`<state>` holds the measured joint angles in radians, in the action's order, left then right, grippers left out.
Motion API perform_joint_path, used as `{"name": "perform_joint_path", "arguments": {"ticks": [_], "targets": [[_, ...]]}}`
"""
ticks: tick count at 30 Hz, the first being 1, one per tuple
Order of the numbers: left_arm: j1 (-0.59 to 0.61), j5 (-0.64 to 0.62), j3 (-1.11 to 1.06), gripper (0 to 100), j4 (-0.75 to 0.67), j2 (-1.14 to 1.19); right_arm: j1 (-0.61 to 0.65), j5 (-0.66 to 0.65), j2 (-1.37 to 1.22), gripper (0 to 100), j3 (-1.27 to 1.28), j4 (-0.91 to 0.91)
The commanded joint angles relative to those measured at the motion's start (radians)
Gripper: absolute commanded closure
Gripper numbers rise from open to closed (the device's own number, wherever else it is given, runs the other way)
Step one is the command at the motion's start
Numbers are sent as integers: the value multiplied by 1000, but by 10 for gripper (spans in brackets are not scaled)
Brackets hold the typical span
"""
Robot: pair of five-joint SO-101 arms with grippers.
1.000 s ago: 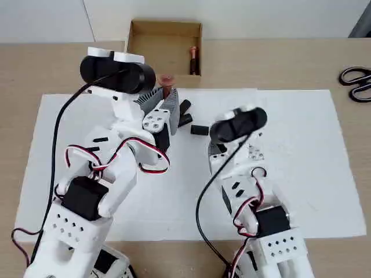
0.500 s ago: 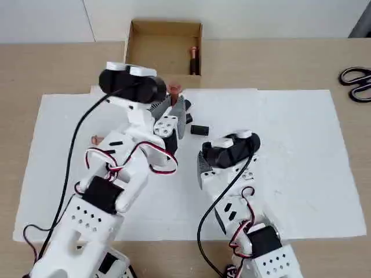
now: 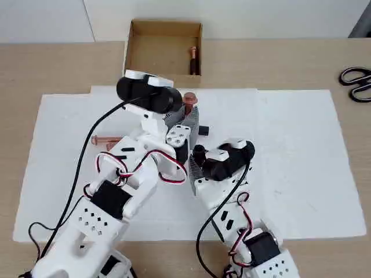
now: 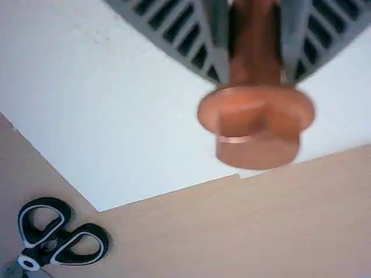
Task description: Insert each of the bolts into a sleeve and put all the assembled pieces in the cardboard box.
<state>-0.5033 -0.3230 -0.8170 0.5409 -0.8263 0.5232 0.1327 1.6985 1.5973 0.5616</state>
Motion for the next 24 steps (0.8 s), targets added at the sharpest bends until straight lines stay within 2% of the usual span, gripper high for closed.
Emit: {"name": "perform_joint_path", "arguments": {"ticks": [1, 8, 14, 24], "targets": [[-8, -3, 7, 994, -31, -25, 8, 9, 16, 995, -6, -16], [-57, -3, -15, 994, -44, -25, 28, 9, 16, 995, -6, -16], [-57, -3, -131, 994, -209, -25, 28, 9, 16, 995, -6, -16], [-57, -3, -147, 994, -215, -25, 27, 9, 16, 995, -6, -16]]}}
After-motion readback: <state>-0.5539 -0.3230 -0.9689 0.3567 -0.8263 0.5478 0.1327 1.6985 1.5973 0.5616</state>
